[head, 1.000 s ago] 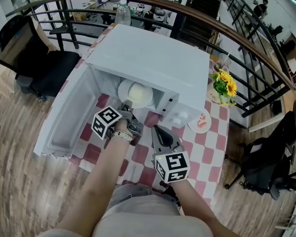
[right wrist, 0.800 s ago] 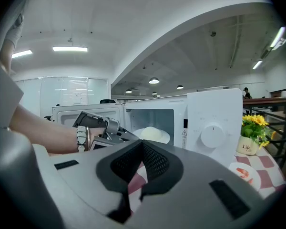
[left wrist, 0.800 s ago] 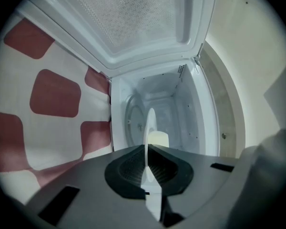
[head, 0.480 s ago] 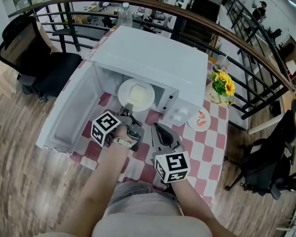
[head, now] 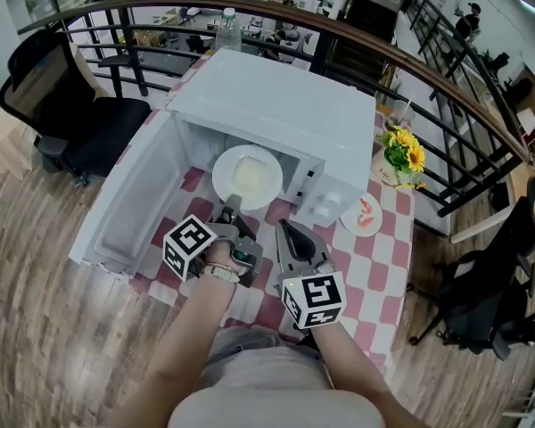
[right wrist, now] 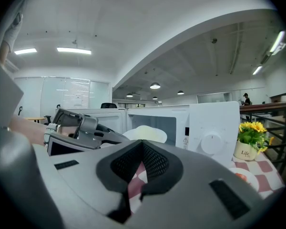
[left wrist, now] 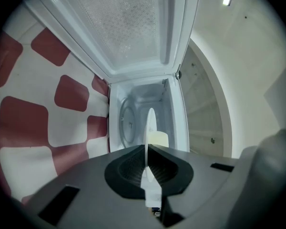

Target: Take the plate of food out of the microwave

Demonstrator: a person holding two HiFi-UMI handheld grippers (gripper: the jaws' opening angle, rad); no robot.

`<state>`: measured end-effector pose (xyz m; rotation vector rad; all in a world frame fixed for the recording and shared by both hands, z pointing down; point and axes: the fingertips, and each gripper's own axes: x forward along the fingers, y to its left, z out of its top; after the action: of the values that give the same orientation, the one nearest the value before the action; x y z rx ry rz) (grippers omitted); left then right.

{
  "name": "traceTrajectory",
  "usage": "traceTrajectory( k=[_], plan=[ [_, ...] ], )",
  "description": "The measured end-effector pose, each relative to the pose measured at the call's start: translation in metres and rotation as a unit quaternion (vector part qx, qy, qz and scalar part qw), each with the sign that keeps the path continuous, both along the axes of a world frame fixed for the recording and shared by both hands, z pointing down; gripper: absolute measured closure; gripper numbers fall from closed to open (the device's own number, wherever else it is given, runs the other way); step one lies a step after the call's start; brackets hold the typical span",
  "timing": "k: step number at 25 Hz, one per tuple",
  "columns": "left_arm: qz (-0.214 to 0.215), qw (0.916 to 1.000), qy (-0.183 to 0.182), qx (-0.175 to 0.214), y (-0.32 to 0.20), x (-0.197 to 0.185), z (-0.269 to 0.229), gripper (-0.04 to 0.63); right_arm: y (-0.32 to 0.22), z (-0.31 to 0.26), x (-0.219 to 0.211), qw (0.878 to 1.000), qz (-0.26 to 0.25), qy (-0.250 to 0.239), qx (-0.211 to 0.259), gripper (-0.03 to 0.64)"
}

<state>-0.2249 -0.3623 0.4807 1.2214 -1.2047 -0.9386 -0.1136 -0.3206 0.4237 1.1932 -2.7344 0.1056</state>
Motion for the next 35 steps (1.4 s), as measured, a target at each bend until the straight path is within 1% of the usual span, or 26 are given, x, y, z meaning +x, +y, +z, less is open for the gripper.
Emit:
traceTrajectory(
  k=[5, 12, 18, 24, 35],
  plan=[
    [-0.006, 0.9999, -0.002, 0.014, 0.012, 0.001, -0.012, 0.583, 0.000, -0.002, 0.005, 1.000, 0.009, -0.004, 0.004, 0.594],
    [-0.007, 0.9994, -0.015, 0.029, 0.033, 0.010, -0.026, 0.583, 0.004, -0.008, 0.008, 1.000, 0.018, -0.013, 0.015, 0.594],
    [-0.009, 0.9992, -0.010, 0.037, 0.044, 0.017, -0.026, 0.583, 0.004, -0.013, 0.011, 0.999, 0.023, -0.016, 0.027, 0.594],
    [-0.013, 0.9992, -0.005, 0.038, 0.048, 0.018, -0.025, 0.583, 0.007, -0.015, 0.012, 0.999, 0.020, -0.016, 0.036, 0.594],
    [-0.010, 0.9990, -0.004, 0.042, 0.051, 0.021, -0.030, 0.583, 0.005, -0.015, 0.010, 0.999, 0.017, -0.018, 0.036, 0.594]
  ],
)
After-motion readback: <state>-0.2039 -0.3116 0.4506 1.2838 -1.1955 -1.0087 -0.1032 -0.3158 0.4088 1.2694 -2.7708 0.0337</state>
